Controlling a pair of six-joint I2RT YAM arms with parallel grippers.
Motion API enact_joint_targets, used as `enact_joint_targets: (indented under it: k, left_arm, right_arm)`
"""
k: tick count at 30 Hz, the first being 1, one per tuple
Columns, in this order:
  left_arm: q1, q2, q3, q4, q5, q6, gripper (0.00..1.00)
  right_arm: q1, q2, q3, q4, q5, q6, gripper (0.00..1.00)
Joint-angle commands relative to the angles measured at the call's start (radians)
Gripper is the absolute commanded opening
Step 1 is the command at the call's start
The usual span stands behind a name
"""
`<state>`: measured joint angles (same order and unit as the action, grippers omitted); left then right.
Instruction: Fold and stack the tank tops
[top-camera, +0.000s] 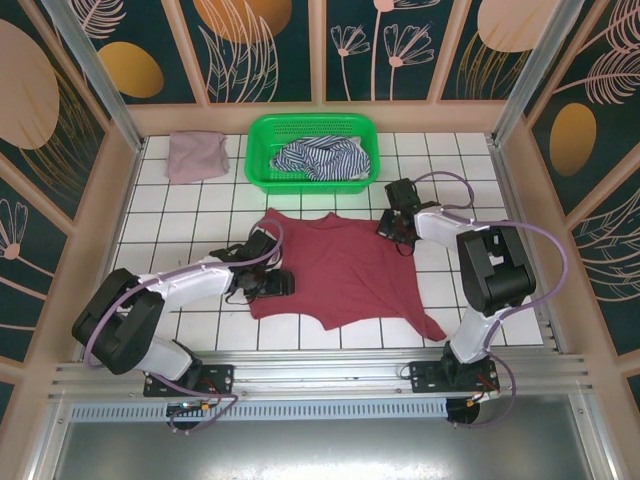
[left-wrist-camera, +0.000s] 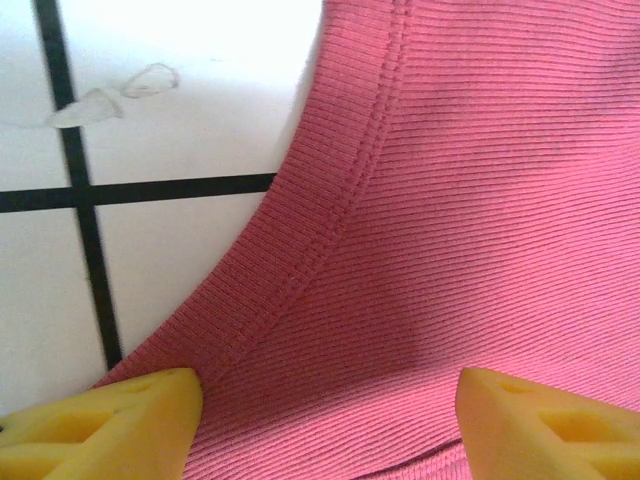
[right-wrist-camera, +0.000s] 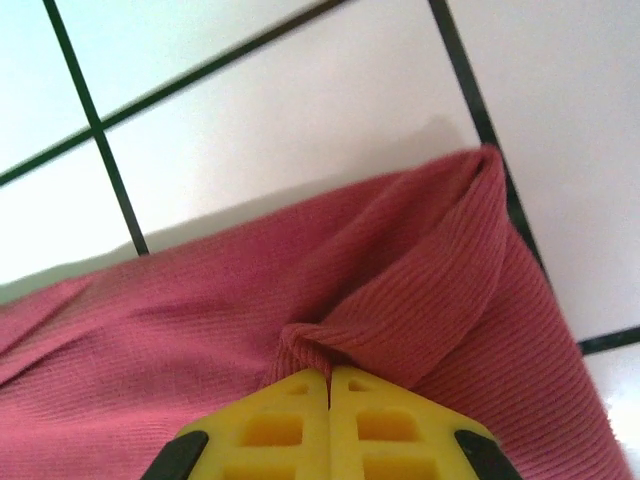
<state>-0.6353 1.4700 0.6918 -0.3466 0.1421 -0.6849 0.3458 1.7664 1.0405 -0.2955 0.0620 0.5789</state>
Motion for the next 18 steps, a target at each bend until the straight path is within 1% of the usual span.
enact_joint_targets:
  k: [1, 4, 7, 10, 15, 18]
  left_arm:
    - [0.023, 0.020, -0.051, -0.160, -0.070, 0.024, 0.70]
    - [0.035, 0.017, -0.047, -0.176, -0.076, 0.030, 0.70]
    - [0.034, 0.016, -0.055, -0.180, -0.070, 0.031, 0.70]
    - [0.034, 0.010, -0.056, -0.174, -0.062, 0.034, 0.70]
    - [0.039, 0.041, -0.023, -0.195, -0.085, 0.060, 0.70]
    - [0.048, 0.059, -0.001, -0.204, -0.099, 0.084, 0.70]
  right_arm:
    - [-0.034, 0.003, 0.051, -0.036, 0.066, -0.077, 0.00]
    - [-0.066, -0.008, 0.065, -0.064, 0.092, -0.144, 0.00]
    - [-0.118, -0.015, 0.085, -0.088, 0.090, -0.225, 0.00]
    - [-0.179, -0.007, 0.101, -0.097, 0.124, -0.292, 0.00]
    - [-0.295, 0.075, 0.171, -0.088, 0.109, -0.363, 0.00]
    - [-0.340, 0.135, 0.208, -0.074, 0.113, -0.419, 0.01]
